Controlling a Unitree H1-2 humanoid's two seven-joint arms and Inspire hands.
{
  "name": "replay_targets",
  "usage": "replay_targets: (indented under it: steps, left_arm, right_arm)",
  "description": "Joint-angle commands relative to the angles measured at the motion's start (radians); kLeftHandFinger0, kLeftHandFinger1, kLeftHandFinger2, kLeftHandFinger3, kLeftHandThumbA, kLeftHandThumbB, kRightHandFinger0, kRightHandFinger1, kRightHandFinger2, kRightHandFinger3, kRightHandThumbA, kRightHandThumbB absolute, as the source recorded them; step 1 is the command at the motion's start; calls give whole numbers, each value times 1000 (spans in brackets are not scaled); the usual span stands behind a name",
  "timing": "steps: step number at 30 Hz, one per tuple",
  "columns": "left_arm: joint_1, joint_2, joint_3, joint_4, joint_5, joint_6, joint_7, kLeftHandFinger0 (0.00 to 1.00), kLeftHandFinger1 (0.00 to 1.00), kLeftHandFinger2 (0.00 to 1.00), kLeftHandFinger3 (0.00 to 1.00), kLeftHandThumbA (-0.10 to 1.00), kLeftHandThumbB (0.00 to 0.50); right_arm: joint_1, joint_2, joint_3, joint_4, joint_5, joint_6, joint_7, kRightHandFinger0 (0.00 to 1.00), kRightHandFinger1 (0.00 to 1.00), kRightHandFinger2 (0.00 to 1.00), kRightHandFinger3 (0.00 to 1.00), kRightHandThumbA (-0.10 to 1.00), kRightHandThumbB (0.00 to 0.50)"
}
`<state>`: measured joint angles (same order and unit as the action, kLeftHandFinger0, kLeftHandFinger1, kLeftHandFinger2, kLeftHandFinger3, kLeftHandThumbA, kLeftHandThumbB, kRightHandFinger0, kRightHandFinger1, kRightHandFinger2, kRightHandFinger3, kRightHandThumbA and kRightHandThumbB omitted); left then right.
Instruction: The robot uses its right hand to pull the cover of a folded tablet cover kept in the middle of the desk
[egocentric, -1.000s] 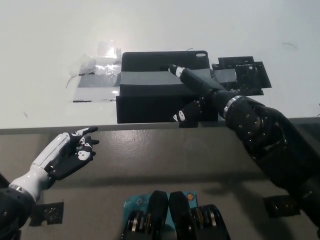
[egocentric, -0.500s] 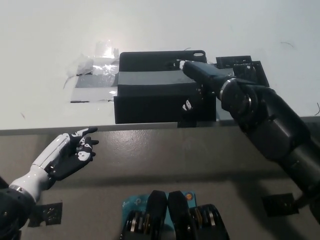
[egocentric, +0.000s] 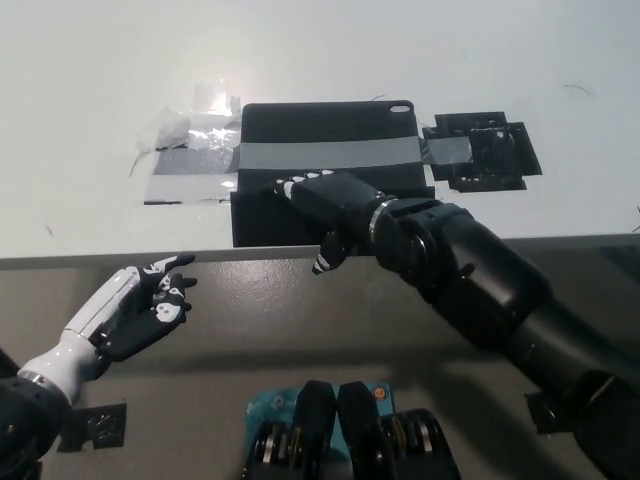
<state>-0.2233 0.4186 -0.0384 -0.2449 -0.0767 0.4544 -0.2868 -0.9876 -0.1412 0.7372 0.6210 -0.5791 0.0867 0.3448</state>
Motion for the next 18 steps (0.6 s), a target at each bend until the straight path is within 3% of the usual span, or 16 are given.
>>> replay_targets:
  steps: [1, 11, 14, 18]
  left_arm:
    - [-12, 18, 14, -35, -6, 16, -8, 764, 851, 964, 1000, 1000, 97]
    - [-7, 14, 12, -28, -1, 10, -6, 762, 851, 964, 1000, 1000, 99]
    - [-4, 16, 13, -29, -4, 8, -9, 765, 854, 964, 1000, 1000, 101]
    - [-4, 18, 17, -26, -5, 9, -9, 767, 842, 949, 1000, 1000, 112]
  right_arm:
    - [-39, -34, 6, -24, -59, -51, 26, 1000, 1000, 1000, 1000, 1000, 500]
    - [34, -50, -43, -68, -42, -28, 33, 1000, 1000, 1000, 1000, 1000, 500]
    - [98, 17, -138, -111, 78, 62, 88, 1000, 1000, 1000, 1000, 1000, 500]
    - [156, 77, -167, -216, 59, 137, 102, 1000, 1000, 1000, 1000, 1000, 497]
